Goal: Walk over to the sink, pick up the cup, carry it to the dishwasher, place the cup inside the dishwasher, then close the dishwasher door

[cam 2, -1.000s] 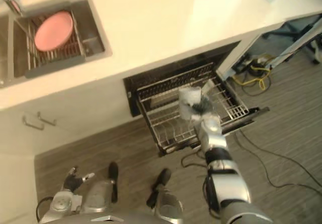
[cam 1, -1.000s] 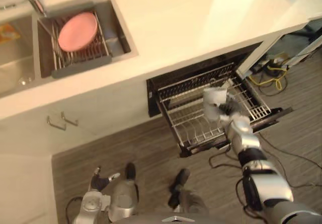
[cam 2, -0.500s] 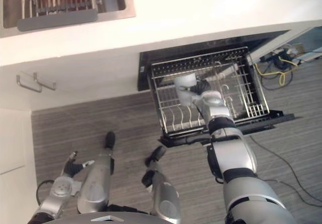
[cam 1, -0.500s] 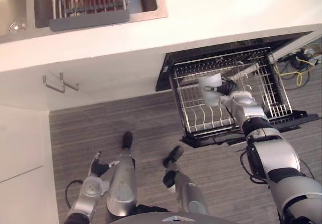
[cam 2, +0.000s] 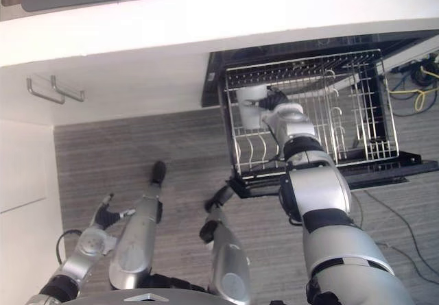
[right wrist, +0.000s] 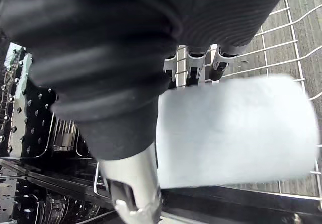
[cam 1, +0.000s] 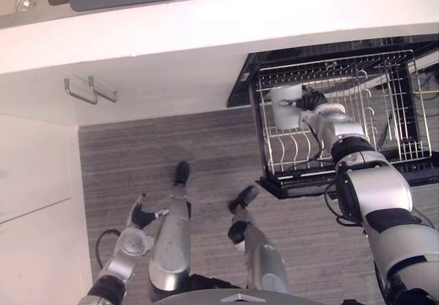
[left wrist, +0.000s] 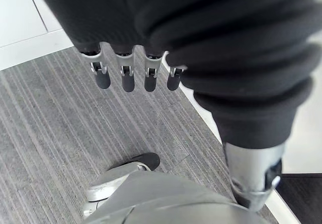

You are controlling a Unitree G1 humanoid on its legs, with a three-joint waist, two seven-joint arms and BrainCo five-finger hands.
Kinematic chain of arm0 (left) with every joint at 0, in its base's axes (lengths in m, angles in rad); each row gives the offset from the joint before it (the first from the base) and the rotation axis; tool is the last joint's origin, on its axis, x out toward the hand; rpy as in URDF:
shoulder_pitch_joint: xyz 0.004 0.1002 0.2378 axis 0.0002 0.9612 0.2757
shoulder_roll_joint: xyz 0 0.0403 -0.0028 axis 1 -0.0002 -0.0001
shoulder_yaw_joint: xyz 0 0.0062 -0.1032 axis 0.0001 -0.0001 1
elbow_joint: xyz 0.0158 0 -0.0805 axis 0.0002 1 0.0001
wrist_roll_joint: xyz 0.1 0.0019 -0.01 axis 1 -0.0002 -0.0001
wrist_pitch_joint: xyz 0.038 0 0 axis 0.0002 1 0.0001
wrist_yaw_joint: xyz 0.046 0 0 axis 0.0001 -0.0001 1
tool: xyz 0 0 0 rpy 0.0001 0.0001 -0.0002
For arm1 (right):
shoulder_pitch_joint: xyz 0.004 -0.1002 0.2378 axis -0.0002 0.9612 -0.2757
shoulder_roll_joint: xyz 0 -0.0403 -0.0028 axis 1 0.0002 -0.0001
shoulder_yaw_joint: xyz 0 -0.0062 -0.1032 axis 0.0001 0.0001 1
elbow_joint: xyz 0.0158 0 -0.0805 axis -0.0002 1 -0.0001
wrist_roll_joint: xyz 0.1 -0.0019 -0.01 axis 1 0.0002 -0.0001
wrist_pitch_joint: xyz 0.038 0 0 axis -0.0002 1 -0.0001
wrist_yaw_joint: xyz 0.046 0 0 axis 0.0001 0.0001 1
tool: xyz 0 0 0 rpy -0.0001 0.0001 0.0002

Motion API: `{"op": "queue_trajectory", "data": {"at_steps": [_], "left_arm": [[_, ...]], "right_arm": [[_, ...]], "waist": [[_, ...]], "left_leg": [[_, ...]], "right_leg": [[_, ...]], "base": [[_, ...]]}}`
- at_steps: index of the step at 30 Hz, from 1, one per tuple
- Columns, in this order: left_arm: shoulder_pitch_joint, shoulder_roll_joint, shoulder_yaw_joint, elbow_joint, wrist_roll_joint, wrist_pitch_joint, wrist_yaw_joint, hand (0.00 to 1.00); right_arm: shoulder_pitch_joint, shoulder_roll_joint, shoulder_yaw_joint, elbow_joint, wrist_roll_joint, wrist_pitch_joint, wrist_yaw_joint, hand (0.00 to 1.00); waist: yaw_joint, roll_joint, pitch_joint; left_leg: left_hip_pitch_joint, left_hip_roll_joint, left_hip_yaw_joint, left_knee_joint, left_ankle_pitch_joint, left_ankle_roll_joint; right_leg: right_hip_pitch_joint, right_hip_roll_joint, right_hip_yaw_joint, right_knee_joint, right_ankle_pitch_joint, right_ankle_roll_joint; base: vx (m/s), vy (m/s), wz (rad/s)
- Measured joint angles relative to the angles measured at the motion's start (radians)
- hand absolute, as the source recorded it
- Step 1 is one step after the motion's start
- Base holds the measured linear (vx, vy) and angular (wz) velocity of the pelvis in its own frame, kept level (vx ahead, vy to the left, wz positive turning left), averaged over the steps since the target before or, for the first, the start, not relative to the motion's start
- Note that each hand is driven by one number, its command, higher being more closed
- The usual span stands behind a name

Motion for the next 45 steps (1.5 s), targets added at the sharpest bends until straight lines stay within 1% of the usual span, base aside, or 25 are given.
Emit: {"op": "queue_trajectory", "data": {"at_steps": [4, 8, 11, 12, 13, 14, 15, 16, 17, 18, 19, 20, 21, 23, 24, 25, 26, 27, 33, 35, 37, 39, 40, 43, 45], "left_arm": [[0.000, 0.003, -0.012, -0.004, 0.000, 0.005, 0.028, 0.00], [0.000, 0.005, -0.019, -0.005, 0.000, 0.009, 0.049, 0.00], [0.000, 0.004, -0.020, -0.004, -0.009, 0.028, 0.049, 0.00], [0.000, 0.005, -0.005, 0.015, -0.091, 0.071, 0.017, 0.00], [0.000, 0.000, 0.013, 0.032, -0.127, 0.086, 0.002, 0.00], [0.000, -0.013, 0.053, 0.081, -0.183, 0.107, -0.035, 0.00], [0.000, -0.018, 0.074, 0.106, -0.199, 0.107, -0.052, 0.00], [0.003, -0.025, 0.109, 0.147, -0.200, 0.105, -0.081, 0.00], [0.011, -0.027, 0.136, 0.155, -0.199, 0.105, -0.103, 0.00], [0.013, -0.027, 0.144, 0.155, -0.199, 0.105, -0.111, 0.00], [0.017, -0.028, 0.160, 0.155, -0.208, 0.107, -0.130, 0.00], [0.024, -0.030, 0.171, 0.156, -0.231, 0.113, -0.147, 0.00], [0.030, -0.031, 0.178, 0.157, -0.251, 0.121, -0.158, 0.00], [0.059, -0.040, 0.224, 0.206, -0.327, 0.167, -0.197, 0.00], [0.066, -0.043, 0.234, 0.223, -0.339, 0.178, -0.206, 0.00], [0.085, -0.045, 0.249, 0.251, -0.356, 0.191, -0.217, 0.00], [0.104, -0.052, 0.261, 0.278, -0.367, 0.198, -0.220, 0.00], [0.201, -0.093, 0.337, 0.387, -0.484, 0.264, -0.274, 0.00], [0.201, -0.094, 0.337, 0.388, -0.487, 0.265, -0.273, 0.00], [0.201, -0.095, 0.337, 0.387, -0.491, 0.279, -0.274, 0.00], [0.200, -0.096, 0.339, 0.386, -0.515, 0.300, -0.274, 0.00], [0.202, -0.094, 0.341, 0.387, -0.577, 0.311, -0.275, 0.00], [0.202, -0.095, 0.344, 0.387, -0.588, 0.311, -0.278, 0.00], [0.204, -0.094, 0.349, 0.388, -0.634, 0.312, -0.284, 0.00], [0.217, -0.093, 0.351, 0.387, -0.682, 0.310, -0.304, 0.00]], "right_arm": [[-0.015, 0.000, 0.001, 0.031, 0.005, 0.011, 0.003, 0.00], [-0.022, 0.002, -0.001, 0.031, 0.021, 0.007, 0.001, 0.00], [-0.022, 0.002, -0.005, 0.031, 0.038, -0.005, -0.003, 0.00], [-0.022, 0.002, -0.014, 0.025, 0.038, -0.007, -0.007, 0.00], [-0.021, 0.003, -0.017, 0.021, 0.038, -0.009, -0.011, 0.00], [-0.015, 0.004, -0.033, -0.003, 0.038, -0.012, -0.020, 0.00], [-0.009, 0.006, -0.049, -0.022, 0.040, -0.015, -0.020, 0.00], [0.003, 0.008, -0.056, -0.067, 0.050, -0.030, -0.018, 0.00], [0.040, 0.014, -0.081, -0.150, 0.087, -0.030, -0.018, 0.00], [0.062, 0.020, -0.093, -0.190, 0.114, -0.029, -0.018, 0.00], [0.130, 0.030, -0.095, -0.292, 0.193, -0.029, -0.021, 0.00], [0.206, 0.058, -0.112, -0.387, 0.249, -0.031, -0.025, 0.00], [0.252, 0.083, -0.133, -0.440, 0.270, -0.033, -0.030, 0.00], [0.452, 0.182, -0.176, -0.609, 0.294, -0.055, -0.087, 0.00], [0.506, 0.201, -0.183, -0.651, 0.292, -0.062, -0.106, 0.00], [0.609, 0.236, -0.208, -0.739, 0.276, -0.073, -0.143, 0.00], [0.702, 0.258, -0.223, -0.832, 0.223, -0.085, -0.179, 0.00], [1.042, 0.294, -0.280, -1.265, -0.002, -0.197, -0.103, 0.00], [1.043, 0.294, -0.279, -1.265, 0.001, -0.197, -0.103, 0.00], [1.052, 0.298, -0.274, -1.260, 0.051, -0.197, -0.102, 0.00], [1.063, 0.312, -0.256, -1.237, 0.121, -0.200, -0.103, 0.00], [1.081, 0.351, -0.233, -1.223, 0.218, -0.205, -0.104, 0.00], [1.083, 0.363, -0.228, -1.223, 0.239, -0.205, -0.109, 0.00], [1.083, 0.378, -0.194, -1.223, 0.286, -0.205, -0.165, 0.00], [1.080, 0.378, -0.201, -1.226, 0.312, -0.200, -0.246, 0.00]], "waist": [[-0.003, 0.002, 0.001], [-0.007, 0.002, 0.001], [-0.008, 0.002, 0.001], [-0.009, 0.002, 0.001], [-0.012, 0.002, 0.001], [-0.019, 0.000, 0.002], [-0.025, -0.001, 0.002], [-0.037, -0.007, 0.006], [-0.039, -0.014, 0.008], [-0.039, -0.017, 0.009], [-0.046, -0.021, 0.008], [-0.058, -0.027, 0.004], [-0.065, -0.034, -0.002], [-0.109, -0.063, -0.071], [-0.120, -0.068, -0.091], [-0.141, -0.072, -0.124], [-0.160, -0.072, -0.161], [-0.230, 0.011, -0.335], [-0.228, 0.011, -0.335], [-0.227, 0.010, -0.334], [-0.226, 0.007, -0.333], [-0.218, 0.004, -0.330], [-0.214, 0.005, -0.329], [-0.203, 0.002, -0.321], [-0.203, 0.002, -0.320]], "left_leg": [[0.000, 0.000, 0.001, -0.010, 0.006, 0.000], [0.006, 0.001, 0.003, -0.032, 0.023, -0.002], [0.028, 0.002, 0.014, -0.039, 0.023, -0.002], [0.068, 0.002, 0.032, -0.059, 0.027, -0.001], [0.081, 0.002, 0.036, -0.067, 0.028, -0.001], [0.104, 0.003, 0.042, -0.075, 0.028, -0.001], [0.115, 0.004, 0.046, -0.080, 0.028, -0.001], [0.140, 0.007, 0.058, -0.097, 0.032, -0.004], [0.166, 0.013, 0.068, -0.108, 0.035, -0.007], [0.178, 0.015, 0.078, -0.110, 0.034, -0.008], [0.208, 0.020, 0.093, -0.116, 0.033, -0.010], [0.239, 0.022, 0.105, -0.120, 0.028, -0.012], [0.254, 0.023, 0.114, -0.119, 0.022, -0.012], [0.285, 0.025, 0.144, -0.118, -0.001, -0.013], [0.294, 0.025, 0.152, -0.117, -0.009, -0.011], [0.324, 0.025, 0.168, -0.112, -0.024, -0.012], [0.344, 0.026, 0.182, -0.091, -0.046, -0.014], [0.423, 0.051, 0.254, 0.039, -0.185, -0.020], [0.422, 0.045, 0.246, 0.042, -0.186, -0.017], [0.419, 0.036, 0.227, 0.063, -0.190, -0.010], [0.423, 0.030, 0.213, 0.081, -0.200, -0.004], [0.421, 0.018, 0.198, 0.104, -0.217, 0.007], [0.418, 0.014, 0.195, 0.113, -0.225, 0.010], [0.410, -0.009, 0.190, 0.132, -0.246, 0.024], [0.398, -0.026, 0.194, 0.143, -0.253, 0.037]], "right_leg": [[-0.005, 0.000, 0.000, 0.003, -0.001, -0.001], [-0.013, 0.000, 0.003, 0.006, 0.000, -0.002], [0.000, -0.001, 0.012, 0.007, 0.000, -0.002], [0.020, -0.001, 0.027, 0.006, 0.000, -0.002], [0.029, -0.001, 0.031, 0.005, 0.000, -0.001], [0.045, 0.000, 0.035, 0.003, -0.001, 0.000], [0.053, 0.001, 0.037, 0.000, -0.001, 0.000], [0.069, 0.005, 0.043, -0.005, -0.001, 0.000], [0.083, 0.007, 0.054, -0.009, -0.001, 0.000], [0.091, 0.009, 0.059, -0.011, -0.001, 0.000], [0.116, 0.013, 0.068, -0.017, -0.001, 0.000], [0.140, 0.016, 0.078, -0.020, -0.004, 0.002], [0.149, 0.017, 0.087, -0.020, -0.008, 0.003], [0.164, 0.018, 0.113, -0.021, -0.022, 0.014], [0.171, 0.018, 0.119, -0.023, -0.025, 0.017], [0.194, 0.018, 0.132, -0.026, -0.027, 0.019], [0.216, 0.017, 0.146, -0.031, -0.029, 0.021], [0.329, 0.019, 0.197, -0.059, -0.041, 0.046], [0.329, 0.013, 0.193, -0.056, -0.042, 0.047], [0.331, 0.003, 0.183, -0.044, -0.042, 0.051], [0.340, -0.009, 0.173, -0.016, -0.055, 0.061], [0.347, -0.027, 0.167, 0.010, -0.068, 0.071], [0.345, -0.031, 0.168, 0.018, -0.076, 0.073], [0.330, -0.059, 0.172, 0.060, -0.104, 0.087], [0.313, -0.085, 0.179, 0.091, -0.113, 0.094]], "base": [[0.02, 0.040, 0.00], [0.01, 0.015, -0.01], [0.04, 0.025, -0.11], [0.05, 0.031, -0.20], [0.04, 0.028, -0.22], [0.02, 0.011, -0.11], [0.03, 0.008, -0.14], [0.02, -0.003, -0.19], [0.03, -0.004, -0.22], [0.03, -0.012, -0.24], [0.04, -0.009, -0.23], [0.04, -0.003, -0.26], [0.04, 0.015, -0.33], [0.06, 0.026, -0.35], [0.09, 0.023, -0.30], [0.13, 0.033, -0.33], [0.11, 0.029, -0.27], [0.06, 0.020, -0.15], [0.00, 0.000, 0.02], [0.00, 0.033, 0.17], [-0.01, 0.081, 0.21], [-0.04, 0.106, 0.15], [-0.06, 0.110, 0.08], [-0.08, 0.112, 0.08], [-0.05, 0.097, 0.02]]}}
